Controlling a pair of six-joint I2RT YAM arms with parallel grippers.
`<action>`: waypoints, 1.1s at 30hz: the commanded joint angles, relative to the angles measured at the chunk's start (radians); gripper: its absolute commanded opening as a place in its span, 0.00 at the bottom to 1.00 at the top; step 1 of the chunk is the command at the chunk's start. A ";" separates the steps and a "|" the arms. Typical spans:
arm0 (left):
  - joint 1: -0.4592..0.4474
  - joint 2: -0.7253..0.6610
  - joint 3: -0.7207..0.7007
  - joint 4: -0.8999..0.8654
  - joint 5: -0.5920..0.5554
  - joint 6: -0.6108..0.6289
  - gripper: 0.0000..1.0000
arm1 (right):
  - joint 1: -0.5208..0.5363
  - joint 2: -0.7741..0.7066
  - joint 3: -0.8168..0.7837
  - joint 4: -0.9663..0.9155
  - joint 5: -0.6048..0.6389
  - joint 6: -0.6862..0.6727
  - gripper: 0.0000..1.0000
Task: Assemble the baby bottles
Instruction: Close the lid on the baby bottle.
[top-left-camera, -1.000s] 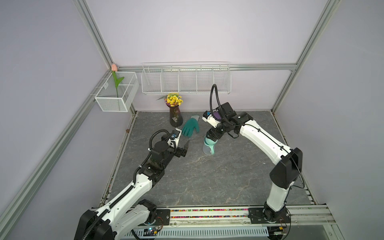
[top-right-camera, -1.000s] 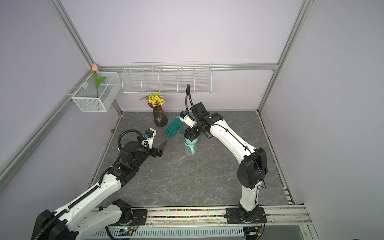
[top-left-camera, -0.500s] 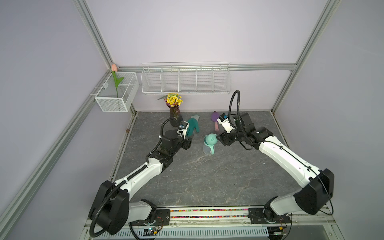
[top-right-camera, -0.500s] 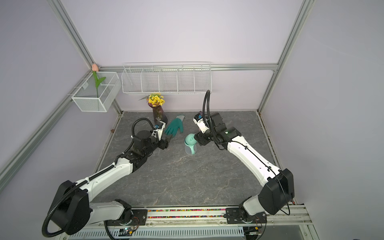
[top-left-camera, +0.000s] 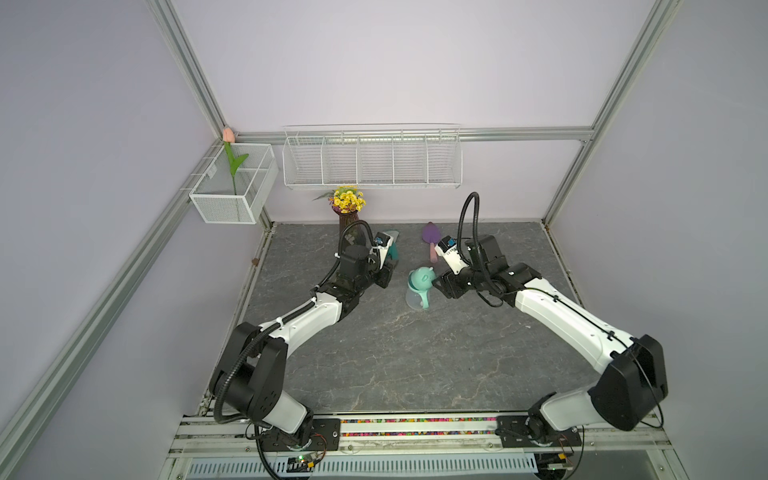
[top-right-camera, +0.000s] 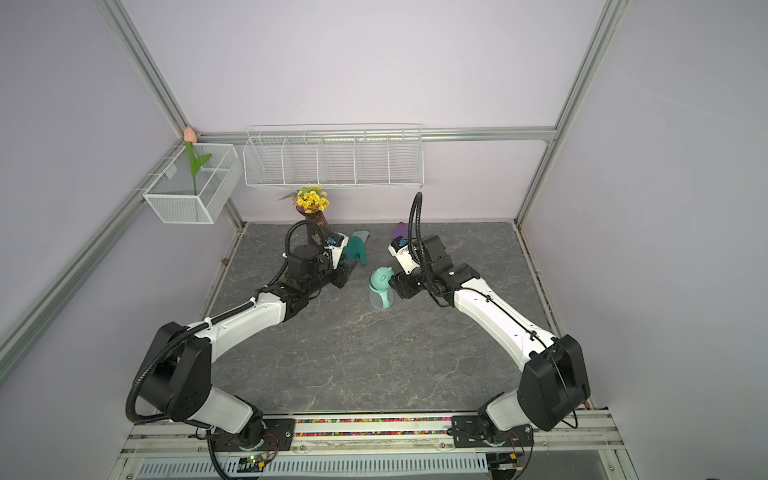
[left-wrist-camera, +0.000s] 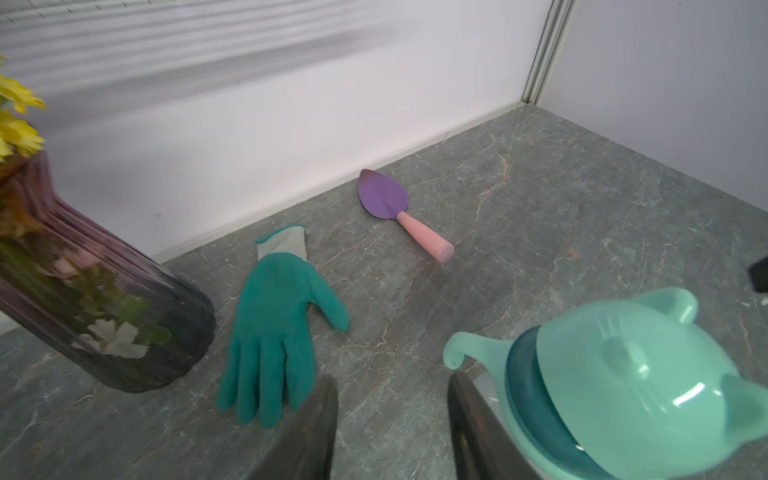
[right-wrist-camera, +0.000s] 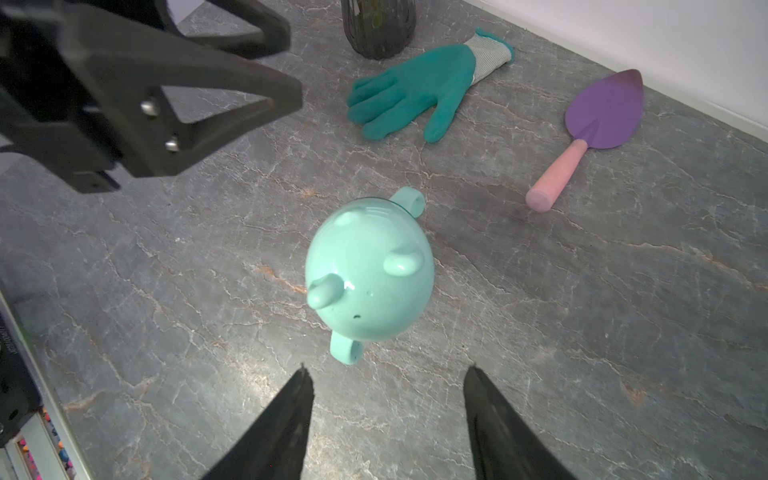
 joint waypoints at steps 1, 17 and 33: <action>-0.003 0.049 0.045 -0.035 0.059 -0.017 0.40 | -0.008 0.023 0.015 0.019 -0.047 0.005 0.59; -0.003 0.128 0.078 -0.052 0.197 -0.007 0.32 | -0.008 0.057 0.018 0.009 -0.073 0.000 0.56; -0.021 0.161 0.118 -0.104 0.256 0.023 0.29 | -0.007 0.111 0.070 0.008 -0.088 -0.016 0.55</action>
